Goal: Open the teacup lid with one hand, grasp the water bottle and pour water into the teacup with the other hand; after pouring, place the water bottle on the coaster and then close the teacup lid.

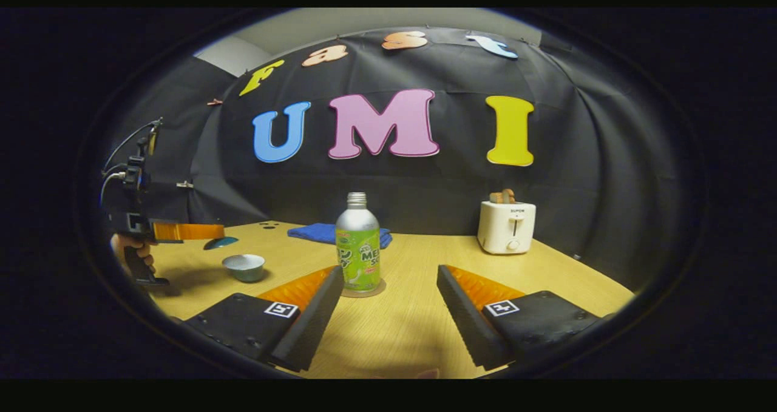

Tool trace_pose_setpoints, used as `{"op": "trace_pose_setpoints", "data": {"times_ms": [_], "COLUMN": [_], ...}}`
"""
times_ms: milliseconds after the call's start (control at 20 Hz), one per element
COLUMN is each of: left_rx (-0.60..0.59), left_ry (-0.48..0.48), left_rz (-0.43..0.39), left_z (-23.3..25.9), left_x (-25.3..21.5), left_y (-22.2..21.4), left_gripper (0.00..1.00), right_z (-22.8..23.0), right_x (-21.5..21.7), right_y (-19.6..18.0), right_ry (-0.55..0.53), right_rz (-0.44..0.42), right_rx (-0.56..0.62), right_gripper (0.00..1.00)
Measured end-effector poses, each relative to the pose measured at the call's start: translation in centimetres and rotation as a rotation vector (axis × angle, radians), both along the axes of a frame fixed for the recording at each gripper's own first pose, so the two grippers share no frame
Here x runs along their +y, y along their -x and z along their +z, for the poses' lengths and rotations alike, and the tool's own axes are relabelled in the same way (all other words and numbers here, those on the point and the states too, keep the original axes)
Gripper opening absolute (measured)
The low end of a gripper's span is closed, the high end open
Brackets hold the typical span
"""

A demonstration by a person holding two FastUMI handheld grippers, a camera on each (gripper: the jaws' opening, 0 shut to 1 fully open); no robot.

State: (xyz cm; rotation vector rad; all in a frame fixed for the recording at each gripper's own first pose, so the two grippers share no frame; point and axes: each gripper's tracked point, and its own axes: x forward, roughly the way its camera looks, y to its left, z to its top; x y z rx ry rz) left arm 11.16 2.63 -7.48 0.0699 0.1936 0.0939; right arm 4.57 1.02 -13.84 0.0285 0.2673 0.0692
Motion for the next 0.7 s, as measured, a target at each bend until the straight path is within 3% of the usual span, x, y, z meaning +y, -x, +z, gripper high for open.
{"op": "trace_pose_setpoints", "data": {"times_ms": [300, 700], "left_rx": [0.048, 0.068], "left_ry": [-0.043, -0.060], "left_rz": [0.022, 0.060], "left_z": [-2.7, -4.0], "left_x": [-0.9, -0.2], "left_y": [-1.6, -2.3], "left_gripper": [0.31, 0.32], "right_z": [0.3, -0.8], "right_x": [-3.6, -3.2], "right_y": [-1.0, -2.1], "right_ry": [-0.074, -0.079], "right_rz": [-0.067, -0.050], "right_rx": [0.009, 0.019], "right_gripper": [0.98, 0.98]}}
